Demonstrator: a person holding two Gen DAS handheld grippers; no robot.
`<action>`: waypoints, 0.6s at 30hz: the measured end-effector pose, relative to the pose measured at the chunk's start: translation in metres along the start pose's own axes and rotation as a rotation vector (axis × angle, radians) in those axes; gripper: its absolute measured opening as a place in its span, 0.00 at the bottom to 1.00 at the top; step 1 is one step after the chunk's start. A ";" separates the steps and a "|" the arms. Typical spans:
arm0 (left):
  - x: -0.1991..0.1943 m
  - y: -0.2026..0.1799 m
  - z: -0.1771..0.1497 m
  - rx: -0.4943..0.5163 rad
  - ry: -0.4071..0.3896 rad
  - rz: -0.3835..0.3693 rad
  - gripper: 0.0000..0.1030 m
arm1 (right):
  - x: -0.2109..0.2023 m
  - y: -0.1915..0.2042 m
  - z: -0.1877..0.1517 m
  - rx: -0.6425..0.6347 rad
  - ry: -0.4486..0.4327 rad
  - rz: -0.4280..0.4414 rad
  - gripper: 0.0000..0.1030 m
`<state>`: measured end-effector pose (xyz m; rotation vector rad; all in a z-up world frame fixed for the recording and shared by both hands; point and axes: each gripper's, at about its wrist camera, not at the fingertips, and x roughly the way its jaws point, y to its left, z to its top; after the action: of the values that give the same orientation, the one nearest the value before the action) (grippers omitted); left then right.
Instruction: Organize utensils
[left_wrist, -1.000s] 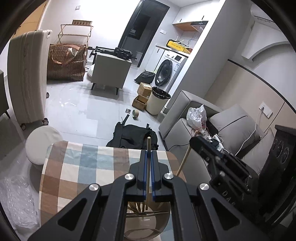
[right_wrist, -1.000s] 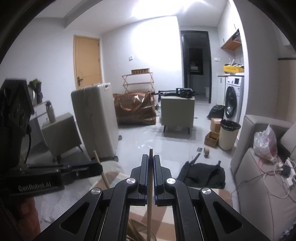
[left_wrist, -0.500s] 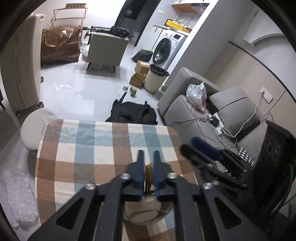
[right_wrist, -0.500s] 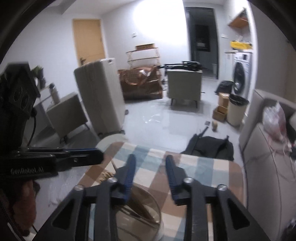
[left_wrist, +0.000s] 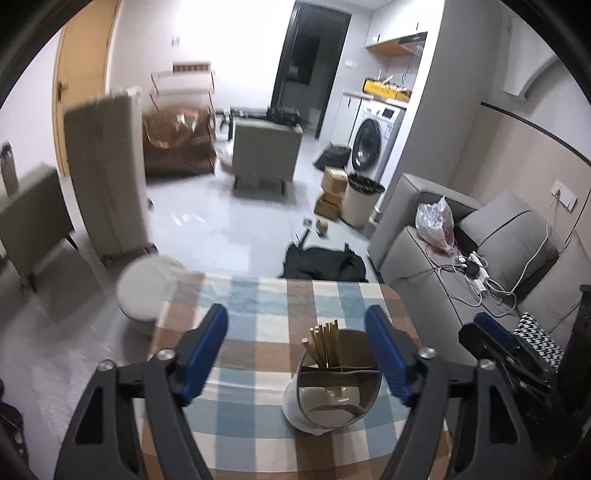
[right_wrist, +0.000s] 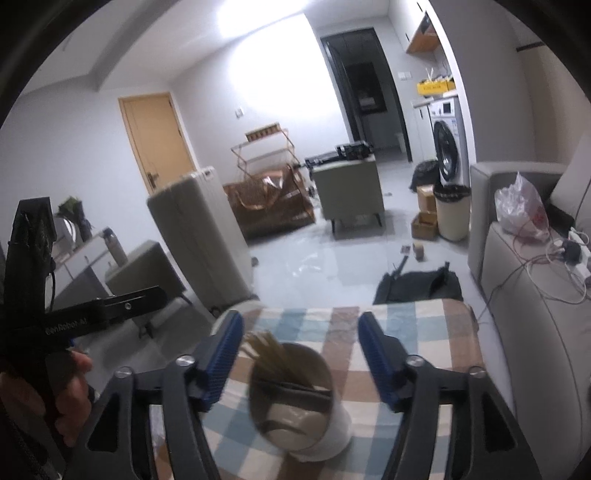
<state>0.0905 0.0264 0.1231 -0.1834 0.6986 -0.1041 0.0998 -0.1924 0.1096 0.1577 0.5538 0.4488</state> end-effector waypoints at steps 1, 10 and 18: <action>-0.003 0.000 -0.001 0.008 -0.008 0.010 0.80 | -0.009 0.005 0.000 -0.004 -0.012 0.009 0.69; -0.041 -0.009 -0.013 0.044 -0.108 0.082 0.97 | -0.066 0.032 -0.007 -0.004 -0.110 0.033 0.92; -0.044 -0.004 -0.034 0.056 -0.140 0.138 0.98 | -0.086 0.039 -0.032 -0.031 -0.144 0.011 1.00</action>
<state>0.0349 0.0246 0.1262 -0.0870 0.5661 0.0211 0.0030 -0.1954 0.1336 0.1617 0.4047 0.4525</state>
